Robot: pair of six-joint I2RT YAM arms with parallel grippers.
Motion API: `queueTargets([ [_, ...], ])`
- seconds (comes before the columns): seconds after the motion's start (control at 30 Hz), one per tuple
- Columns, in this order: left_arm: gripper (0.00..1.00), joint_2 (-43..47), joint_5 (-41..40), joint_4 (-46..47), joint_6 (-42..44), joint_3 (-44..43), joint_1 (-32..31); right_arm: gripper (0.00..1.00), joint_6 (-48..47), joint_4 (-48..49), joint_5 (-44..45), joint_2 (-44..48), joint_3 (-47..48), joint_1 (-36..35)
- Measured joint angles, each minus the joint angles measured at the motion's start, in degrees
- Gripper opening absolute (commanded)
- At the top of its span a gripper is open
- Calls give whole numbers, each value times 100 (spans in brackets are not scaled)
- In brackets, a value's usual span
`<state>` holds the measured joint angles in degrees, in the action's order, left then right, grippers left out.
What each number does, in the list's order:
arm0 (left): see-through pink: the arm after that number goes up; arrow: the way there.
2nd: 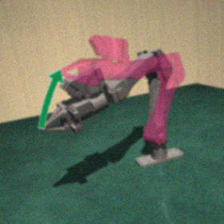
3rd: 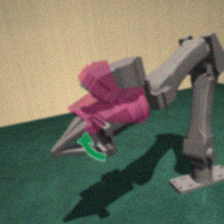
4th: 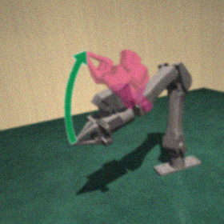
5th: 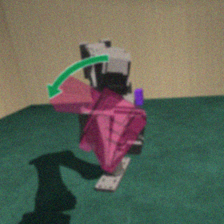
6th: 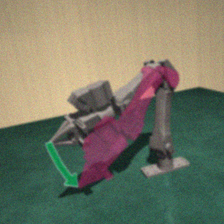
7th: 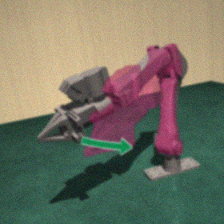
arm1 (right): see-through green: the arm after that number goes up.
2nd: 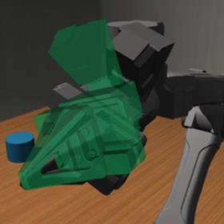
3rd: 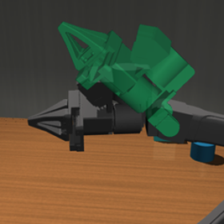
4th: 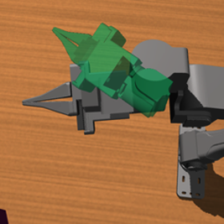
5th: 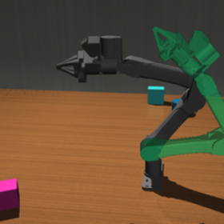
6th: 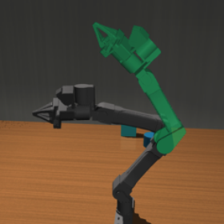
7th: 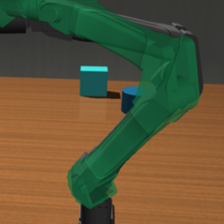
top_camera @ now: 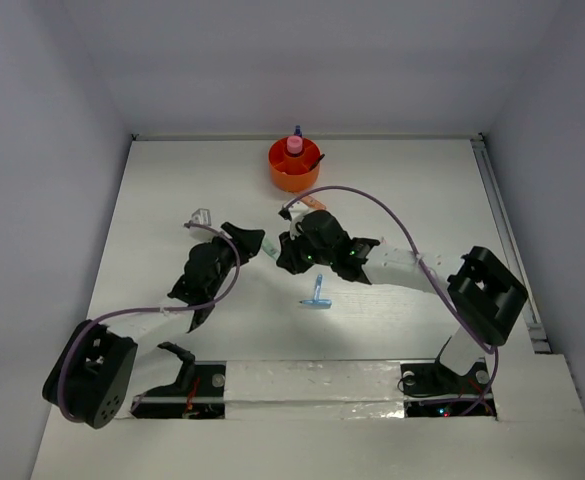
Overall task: Sort the stationery into containers
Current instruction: Pick up the pen from the center of the board.
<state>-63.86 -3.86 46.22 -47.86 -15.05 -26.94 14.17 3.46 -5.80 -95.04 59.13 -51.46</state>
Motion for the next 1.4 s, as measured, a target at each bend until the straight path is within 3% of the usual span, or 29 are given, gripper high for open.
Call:
queueTargets([
  [0.17,33,-393,136,400,-57,-55,0,11,42,4,-46,22,-7,-20],
  [0.43,0,-553,195,481,-44,-109,0,9,68,22,-57,133,-20,-37],
  [0.63,0,-407,146,-181,457,-494,-72,3,74,-70,-46,326,-81,-24],
  [0.73,15,-304,232,-634,861,-774,-136,1,63,-317,-50,476,-22,13],
  [0.8,34,-192,232,-901,1152,-901,-162,0,46,-647,-109,527,162,20],
  [0.9,52,127,-46,-1180,1510,-946,-70,0,-35,-1392,-393,557,446,-37],
  [0.93,55,295,-131,-1300,1613,-944,-44,0,-70,-1657,-450,555,553,-42],
  [1.2,54,1856,-267,-1558,1762,-667,-31,0,-190,-2758,-748,678,1189,186],
  [1.4,54,2583,391,-1593,1808,15,-31,0,-184,-3112,-1102,702,1661,501],
])
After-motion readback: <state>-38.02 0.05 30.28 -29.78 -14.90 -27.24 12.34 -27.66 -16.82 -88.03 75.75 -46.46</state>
